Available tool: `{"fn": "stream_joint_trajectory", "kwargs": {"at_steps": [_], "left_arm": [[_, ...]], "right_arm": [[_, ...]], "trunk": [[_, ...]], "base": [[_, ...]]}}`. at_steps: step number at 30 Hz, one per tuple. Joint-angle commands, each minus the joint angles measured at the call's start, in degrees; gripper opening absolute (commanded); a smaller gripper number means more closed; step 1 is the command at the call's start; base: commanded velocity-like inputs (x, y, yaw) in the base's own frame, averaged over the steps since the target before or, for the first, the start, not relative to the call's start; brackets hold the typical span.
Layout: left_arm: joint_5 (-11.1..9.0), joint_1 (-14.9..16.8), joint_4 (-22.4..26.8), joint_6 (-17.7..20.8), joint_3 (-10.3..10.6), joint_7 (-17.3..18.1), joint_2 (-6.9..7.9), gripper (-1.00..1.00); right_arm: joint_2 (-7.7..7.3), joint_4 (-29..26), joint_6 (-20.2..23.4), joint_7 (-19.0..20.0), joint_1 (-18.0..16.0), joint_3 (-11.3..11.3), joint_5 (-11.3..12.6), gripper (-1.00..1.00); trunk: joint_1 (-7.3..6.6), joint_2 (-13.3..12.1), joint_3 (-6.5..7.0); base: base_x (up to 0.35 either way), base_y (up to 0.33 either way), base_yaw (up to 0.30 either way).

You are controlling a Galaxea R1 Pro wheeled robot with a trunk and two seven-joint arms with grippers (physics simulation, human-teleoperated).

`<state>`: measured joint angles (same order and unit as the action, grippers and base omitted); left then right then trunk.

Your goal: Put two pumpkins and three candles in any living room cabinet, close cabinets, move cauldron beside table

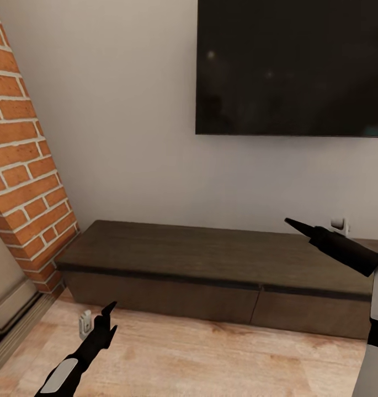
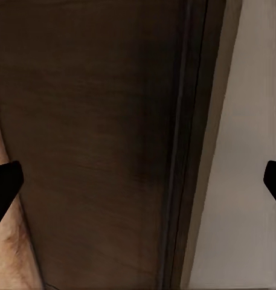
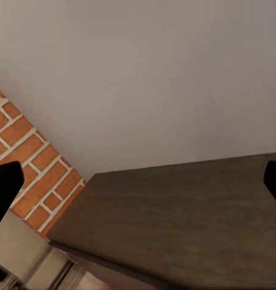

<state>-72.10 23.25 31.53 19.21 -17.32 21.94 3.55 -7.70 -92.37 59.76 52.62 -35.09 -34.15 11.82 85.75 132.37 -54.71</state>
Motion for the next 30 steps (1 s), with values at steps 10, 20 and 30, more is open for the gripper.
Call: {"fn": "stream_joint_trajectory", "kwargs": {"at_steps": [10,20,30], "left_arm": [[0.28,-0.48,1.38,0.88,0.14,10.25,0.32,1.00],[1.15,-0.58,1.28,0.54,2.65,12.01,0.27,1.00],[1.45,-0.57,0.74,0.20,4.59,11.83,-0.44,1.00]], "right_arm": [[0.15,0.00,0.24,1.70,0.36,5.55,-0.06,1.00],[0.09,0.00,0.24,2.08,0.46,8.38,-0.05,1.00],[-0.02,0.00,0.24,2.13,0.21,8.48,-0.05,1.00]], "trunk": [[2.19,4.05,-1.85],[4.39,8.06,-3.65],[6.00,10.91,-5.57]], "base": [[0.000,0.000,-0.001],[0.000,0.000,0.000],[0.000,0.000,0.000]]}}
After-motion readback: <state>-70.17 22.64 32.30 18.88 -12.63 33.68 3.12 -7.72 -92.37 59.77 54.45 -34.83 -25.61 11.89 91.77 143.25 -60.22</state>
